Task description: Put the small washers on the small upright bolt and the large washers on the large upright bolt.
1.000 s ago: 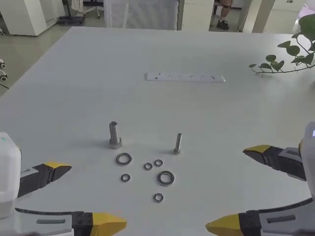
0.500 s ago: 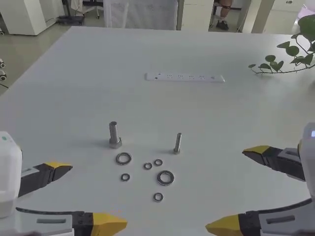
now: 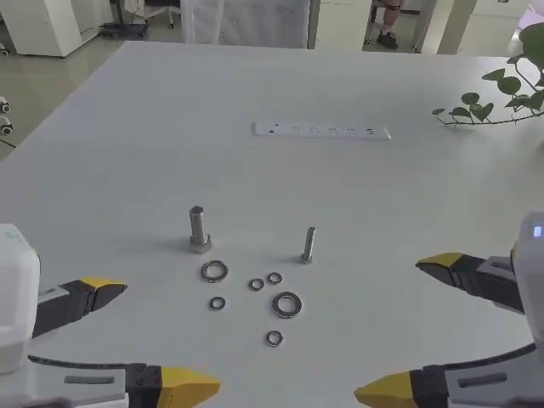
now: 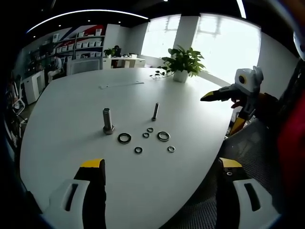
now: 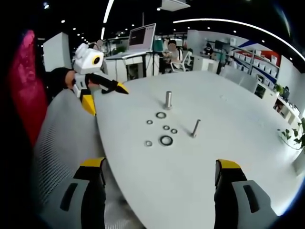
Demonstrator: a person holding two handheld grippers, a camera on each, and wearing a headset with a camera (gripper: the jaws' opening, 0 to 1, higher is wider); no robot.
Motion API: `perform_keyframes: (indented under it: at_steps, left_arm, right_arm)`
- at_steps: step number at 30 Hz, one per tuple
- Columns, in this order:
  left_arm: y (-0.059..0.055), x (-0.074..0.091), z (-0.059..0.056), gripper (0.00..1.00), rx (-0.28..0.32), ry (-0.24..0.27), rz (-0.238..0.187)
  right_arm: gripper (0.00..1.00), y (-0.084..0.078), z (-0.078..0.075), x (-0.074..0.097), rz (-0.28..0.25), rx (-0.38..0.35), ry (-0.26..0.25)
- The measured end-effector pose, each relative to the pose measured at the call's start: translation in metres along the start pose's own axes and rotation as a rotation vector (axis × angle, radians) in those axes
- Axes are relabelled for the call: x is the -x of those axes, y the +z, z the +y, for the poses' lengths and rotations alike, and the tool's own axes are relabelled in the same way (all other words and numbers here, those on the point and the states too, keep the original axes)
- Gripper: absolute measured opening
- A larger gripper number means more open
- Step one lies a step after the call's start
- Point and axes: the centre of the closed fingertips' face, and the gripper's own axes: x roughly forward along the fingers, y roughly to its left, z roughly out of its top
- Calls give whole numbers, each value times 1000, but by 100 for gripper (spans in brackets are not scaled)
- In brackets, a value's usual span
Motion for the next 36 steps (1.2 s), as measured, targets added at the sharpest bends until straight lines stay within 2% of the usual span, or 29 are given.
perform_keyframes:
  at_steps: [12, 18, 26, 36]
  left_arm:
    - [-1, 0, -1, 97, -2, 1, 2]
    - [-1, 0, -2, 96, -7, 1, 2]
    - [-2, 1, -2, 96, -9, 2, -3]
    - [0, 2, -4, 96, -12, 1, -8]
  right_arm:
    - [95, -2, 2, -3, 13, 11, 13]
    - [94, -3, 3, -8, 39, 44, 31]
    - [91, 6, 15, -22, 56, 94, 93]
    - [87, 15, 22, -38, 79, 153, 142]
